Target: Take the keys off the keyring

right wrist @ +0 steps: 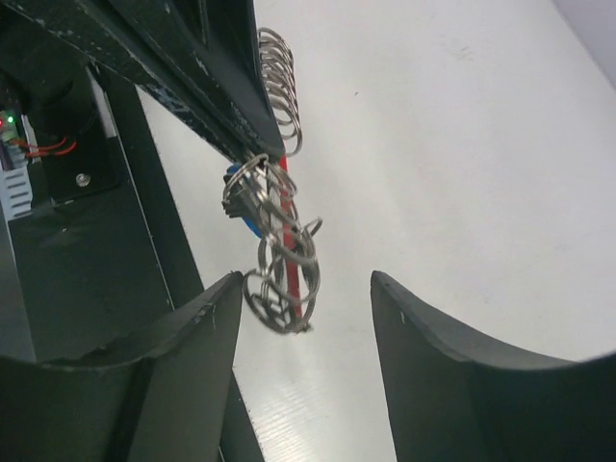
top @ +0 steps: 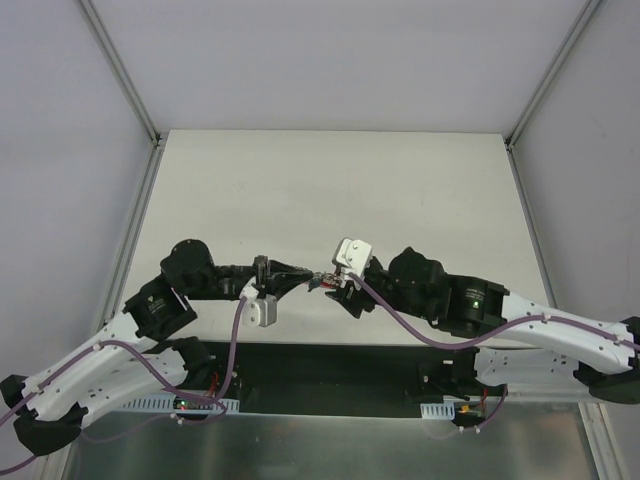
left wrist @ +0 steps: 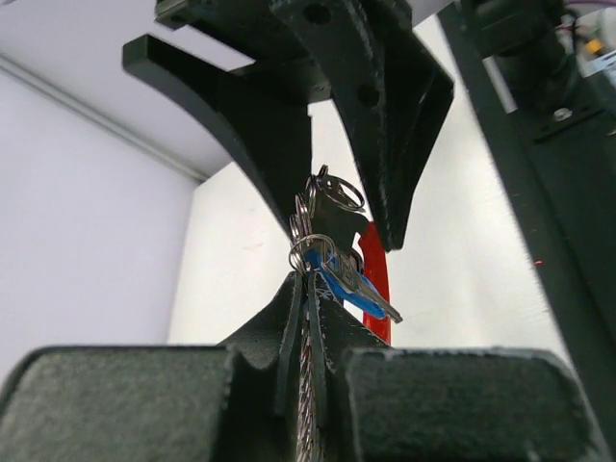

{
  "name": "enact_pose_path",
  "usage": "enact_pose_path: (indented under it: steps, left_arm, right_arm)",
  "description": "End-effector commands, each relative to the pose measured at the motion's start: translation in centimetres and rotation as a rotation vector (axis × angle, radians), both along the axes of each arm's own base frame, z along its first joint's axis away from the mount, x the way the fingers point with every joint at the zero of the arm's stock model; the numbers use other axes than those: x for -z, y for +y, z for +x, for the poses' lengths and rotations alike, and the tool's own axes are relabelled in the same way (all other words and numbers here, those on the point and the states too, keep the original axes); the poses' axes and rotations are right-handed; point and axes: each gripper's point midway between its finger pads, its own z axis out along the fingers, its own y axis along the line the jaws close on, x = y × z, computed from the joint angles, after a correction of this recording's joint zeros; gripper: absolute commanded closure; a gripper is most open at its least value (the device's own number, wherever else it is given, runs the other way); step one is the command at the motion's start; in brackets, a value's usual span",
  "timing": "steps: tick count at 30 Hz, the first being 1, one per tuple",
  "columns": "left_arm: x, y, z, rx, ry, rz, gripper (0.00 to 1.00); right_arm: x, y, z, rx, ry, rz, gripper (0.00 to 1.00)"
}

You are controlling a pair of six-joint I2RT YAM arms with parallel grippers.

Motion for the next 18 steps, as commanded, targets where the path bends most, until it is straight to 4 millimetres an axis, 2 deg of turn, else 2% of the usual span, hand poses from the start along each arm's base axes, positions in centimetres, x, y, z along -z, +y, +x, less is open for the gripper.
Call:
enact_pose_path:
  steps: [1,6,10,16,18]
  left_arm:
    - [-3.6,0.9,1.9,-0.095,-0.25,-0.036,1.0]
    - [-2.8,1.3,4.0,-0.193,-0.333,0.016,1.0]
    - [-1.8,1.7,5.4,-0.264,-0.37,0.059,1.0]
    - [-0.3,2.3,7.0,-0.346,-0.402,0.099,1.0]
    - [-0.6,2.4,7.0,-0.355,-0.41,0.076,1.0]
  right_arm:
    - [-6.1,-1.1,1.2,0.081,-0.087,0.192,0.4]
    - [-7.5,-1.1,1.5,0.108,-0.095,0.319,0.44]
    - [-8.8,0.0,1.9,0.126,-0.106,0.417,0.54]
    - [-7.6,2.3,2.4,0.111,-0.116,0.395,0.64]
    - [-6.6,3.0,2.7,0.112,-0.127,0.37,0.66]
